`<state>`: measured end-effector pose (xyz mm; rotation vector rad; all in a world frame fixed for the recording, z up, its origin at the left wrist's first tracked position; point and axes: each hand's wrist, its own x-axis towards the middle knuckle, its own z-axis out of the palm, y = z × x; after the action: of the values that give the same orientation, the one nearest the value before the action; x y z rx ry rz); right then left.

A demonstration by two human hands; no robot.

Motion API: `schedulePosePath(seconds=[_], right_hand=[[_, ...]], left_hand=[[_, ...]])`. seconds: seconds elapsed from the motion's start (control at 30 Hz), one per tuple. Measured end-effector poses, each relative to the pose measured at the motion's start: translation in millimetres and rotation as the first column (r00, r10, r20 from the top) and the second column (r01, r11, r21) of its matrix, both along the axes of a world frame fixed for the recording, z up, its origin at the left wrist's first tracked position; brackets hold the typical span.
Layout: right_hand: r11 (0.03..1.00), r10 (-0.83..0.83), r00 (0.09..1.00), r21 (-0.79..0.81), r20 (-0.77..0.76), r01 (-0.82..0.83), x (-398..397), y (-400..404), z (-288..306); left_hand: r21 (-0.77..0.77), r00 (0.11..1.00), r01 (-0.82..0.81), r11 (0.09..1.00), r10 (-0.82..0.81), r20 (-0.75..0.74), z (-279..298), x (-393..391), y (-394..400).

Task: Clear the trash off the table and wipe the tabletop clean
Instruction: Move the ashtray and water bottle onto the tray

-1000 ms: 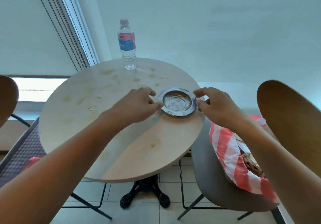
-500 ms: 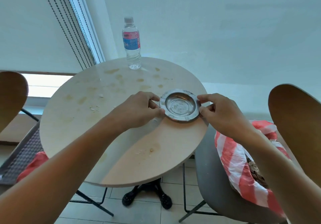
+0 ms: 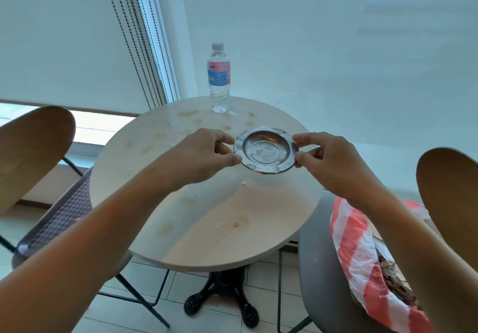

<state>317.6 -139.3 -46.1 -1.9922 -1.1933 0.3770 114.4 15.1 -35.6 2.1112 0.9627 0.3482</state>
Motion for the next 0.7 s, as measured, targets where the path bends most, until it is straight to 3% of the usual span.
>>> schedulePosePath(seconds=[0.37, 0.7], right_hand=[[0.992, 0.106, 0.994, 0.064, 0.015, -0.107, -56, 48, 15], [0.989, 0.129, 0.992, 0.078, 0.014, -0.130, -149, 110, 11]], left_hand=[[-0.007, 0.990, -0.130, 0.992, 0.130, 0.052, 16, -75, 21], [-0.017, 0.989, -0.138, 0.990, 0.139, 0.052, 11, -170, 81]])
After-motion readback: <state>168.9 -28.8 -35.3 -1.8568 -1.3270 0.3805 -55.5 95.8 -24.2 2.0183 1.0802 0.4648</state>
